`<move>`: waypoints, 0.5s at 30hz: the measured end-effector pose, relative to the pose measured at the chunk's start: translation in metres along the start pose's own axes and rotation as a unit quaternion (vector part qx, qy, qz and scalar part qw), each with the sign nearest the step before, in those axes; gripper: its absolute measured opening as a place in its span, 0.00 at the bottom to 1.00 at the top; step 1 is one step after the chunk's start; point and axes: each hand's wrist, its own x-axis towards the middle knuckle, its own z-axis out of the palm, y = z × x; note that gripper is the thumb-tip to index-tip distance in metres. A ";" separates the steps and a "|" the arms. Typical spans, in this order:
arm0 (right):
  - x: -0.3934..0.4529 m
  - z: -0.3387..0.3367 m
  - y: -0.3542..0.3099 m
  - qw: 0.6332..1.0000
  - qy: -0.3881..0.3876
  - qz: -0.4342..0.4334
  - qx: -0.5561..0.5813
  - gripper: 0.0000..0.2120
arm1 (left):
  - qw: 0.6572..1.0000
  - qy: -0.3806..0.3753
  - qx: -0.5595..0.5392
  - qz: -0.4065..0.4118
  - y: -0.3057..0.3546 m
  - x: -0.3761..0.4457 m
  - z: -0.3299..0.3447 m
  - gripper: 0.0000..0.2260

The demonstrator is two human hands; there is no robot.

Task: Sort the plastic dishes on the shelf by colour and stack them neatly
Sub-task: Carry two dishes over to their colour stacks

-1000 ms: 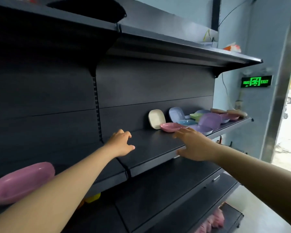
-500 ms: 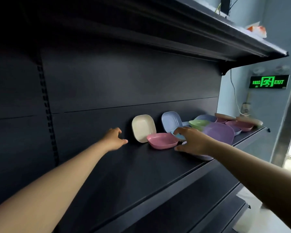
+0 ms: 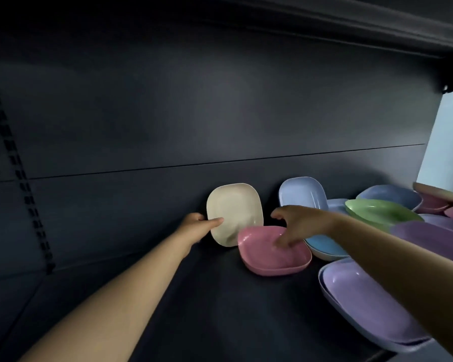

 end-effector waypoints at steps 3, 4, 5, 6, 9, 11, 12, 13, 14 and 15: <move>0.034 -0.003 0.011 0.998 -0.055 -0.008 -0.034 0.36 | 0.999 0.019 -0.026 -0.017 0.000 0.019 0.016 0.18; 0.043 -0.003 0.014 0.996 -0.073 -0.017 -0.042 0.31 | 0.999 0.036 -0.032 -0.022 -0.001 0.025 0.021 0.20; 0.052 -0.003 0.016 0.994 -0.091 -0.026 -0.052 0.25 | 0.997 0.054 -0.039 -0.027 -0.001 0.030 0.025 0.21; 0.059 -0.001 0.018 0.992 -0.105 -0.035 -0.066 0.22 | 0.996 0.072 -0.046 -0.034 -0.002 0.034 0.029 0.21; 0.074 0.005 0.021 0.983 -0.124 -0.060 -0.120 0.21 | 0.991 0.114 -0.058 -0.035 -0.003 0.041 0.035 0.16; 0.080 0.006 0.021 0.977 -0.128 -0.068 -0.153 0.22 | 0.990 0.130 -0.055 -0.024 -0.004 0.043 0.036 0.12; 0.081 0.006 0.020 0.975 -0.128 -0.069 -0.166 0.23 | 0.989 0.139 -0.054 -0.021 -0.005 0.043 0.034 0.11; 0.081 0.005 0.019 0.974 -0.125 -0.070 -0.177 0.23 | 0.988 0.147 -0.054 -0.018 -0.005 0.042 0.032 0.10; 0.081 0.004 0.017 0.973 -0.122 -0.070 -0.185 0.24 | 0.986 0.154 -0.055 -0.018 -0.007 0.041 0.030 0.10; 0.081 0.004 0.015 0.972 -0.120 -0.071 -0.192 0.24 | 0.985 0.159 -0.056 -0.017 -0.008 0.041 0.027 0.10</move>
